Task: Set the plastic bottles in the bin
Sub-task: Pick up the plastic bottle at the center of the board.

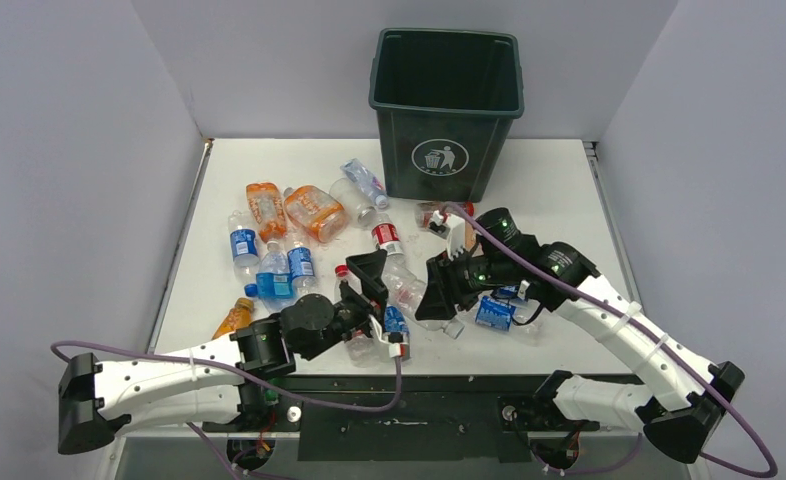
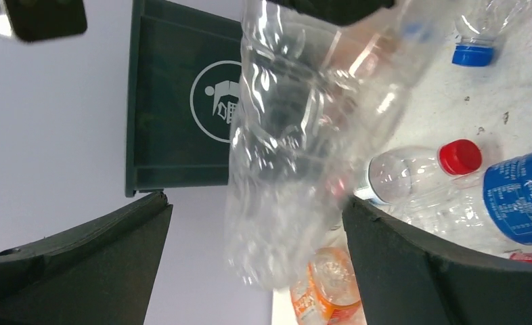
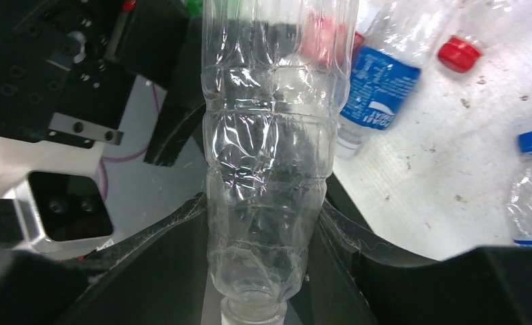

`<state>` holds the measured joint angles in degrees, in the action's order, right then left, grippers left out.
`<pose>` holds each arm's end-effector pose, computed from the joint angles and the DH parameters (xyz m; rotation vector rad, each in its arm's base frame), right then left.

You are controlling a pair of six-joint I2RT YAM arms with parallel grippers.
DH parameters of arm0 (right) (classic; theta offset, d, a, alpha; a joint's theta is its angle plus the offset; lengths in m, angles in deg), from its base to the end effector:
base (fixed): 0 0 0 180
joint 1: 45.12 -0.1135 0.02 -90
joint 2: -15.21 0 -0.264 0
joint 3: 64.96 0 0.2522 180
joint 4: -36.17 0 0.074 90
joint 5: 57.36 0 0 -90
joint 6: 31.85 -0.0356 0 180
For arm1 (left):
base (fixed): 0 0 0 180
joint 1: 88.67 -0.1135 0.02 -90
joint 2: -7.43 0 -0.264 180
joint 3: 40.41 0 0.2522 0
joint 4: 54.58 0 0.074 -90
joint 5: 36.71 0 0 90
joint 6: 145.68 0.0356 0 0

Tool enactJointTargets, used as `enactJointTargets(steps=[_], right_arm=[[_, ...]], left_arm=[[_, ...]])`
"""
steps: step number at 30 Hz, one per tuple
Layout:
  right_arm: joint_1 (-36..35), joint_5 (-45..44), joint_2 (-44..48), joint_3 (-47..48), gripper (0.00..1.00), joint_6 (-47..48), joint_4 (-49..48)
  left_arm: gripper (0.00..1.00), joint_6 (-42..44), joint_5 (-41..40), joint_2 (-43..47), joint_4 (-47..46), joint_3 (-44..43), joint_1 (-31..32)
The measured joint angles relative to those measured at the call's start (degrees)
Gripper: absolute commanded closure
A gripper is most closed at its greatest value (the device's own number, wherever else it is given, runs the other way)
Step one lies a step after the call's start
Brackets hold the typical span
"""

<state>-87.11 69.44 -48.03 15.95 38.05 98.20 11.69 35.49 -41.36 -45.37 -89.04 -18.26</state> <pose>0.1453 0.1595 0.3541 -0.8155 2.3800 1.2507 0.0789 -0.1892 0.2938 1.5194 0.8311 0.2301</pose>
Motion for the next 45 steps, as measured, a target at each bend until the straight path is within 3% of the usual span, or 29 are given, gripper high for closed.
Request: enactJointTargets(steps=[11, 12, 14, 15, 18, 24, 27, 31, 35, 40, 45], right_arm=[[-4.24, -1.77, -0.72, 1.51, 0.95, -0.20, 0.24], [-4.24, -1.84, -0.72, 1.73, 0.81, -0.31, 0.24], [-4.24, -1.88, -0.72, 1.97, 0.35, -0.37, 0.33], [-4.28, -1.88, -0.72, 2.12, 0.19, -0.46, 0.37], [-4.63, -2.34, -0.72, 3.13, 0.01, -1.51, -0.02], [-4.96, -9.70, 3.61, 5.40, 0.10, -3.80, -7.02], [-4.96, -16.00, 10.49, 3.32, 0.10, -5.31, -16.41], [-4.96, -24.13, 20.87, -1.40, 0.10, -5.90, -28.09], [-4.96, -29.97, 26.75, -4.87, 0.10, -5.29, -39.06], [-4.96, -32.37, 26.18, -9.64, 0.10, -5.25, -47.63], [-4.96, -31.85, 20.46, -10.51, 0.09, -5.66, -50.58]], left_arm=[[0.70, 6.86, -0.07, -4.46, 0.33, -1.40, 0.07], [0.73, 7.28, 0.07, -4.33, 0.59, -1.40, 0.07], [0.77, 7.34, 0.04, -4.07, 0.94, -1.38, 0.09], [0.78, 7.15, 0.04, -3.82, 1.05, -1.38, 0.17], [0.78, 5.62, -0.04, -2.78, 0.96, -1.38, 0.50], [0.77, -5.99, 0.09, 0.07, 4.96, -3.45, 1.11], [0.79, -18.45, 0.63, -1.64, 12.00, -9.55, 1.07], [0.91, -35.08, 3.91, -2.21, 16.65, -15.54, -0.11], [0.94, -49.88, 13.16, -1.77, 17.11, -16.24, -6.64], [0.98, -67.49, 30.29, -1.68, 11.06, -12.68, -21.33], [0.99, -76.94, 40.11, -3.37, 7.43, -12.28, -24.15]])
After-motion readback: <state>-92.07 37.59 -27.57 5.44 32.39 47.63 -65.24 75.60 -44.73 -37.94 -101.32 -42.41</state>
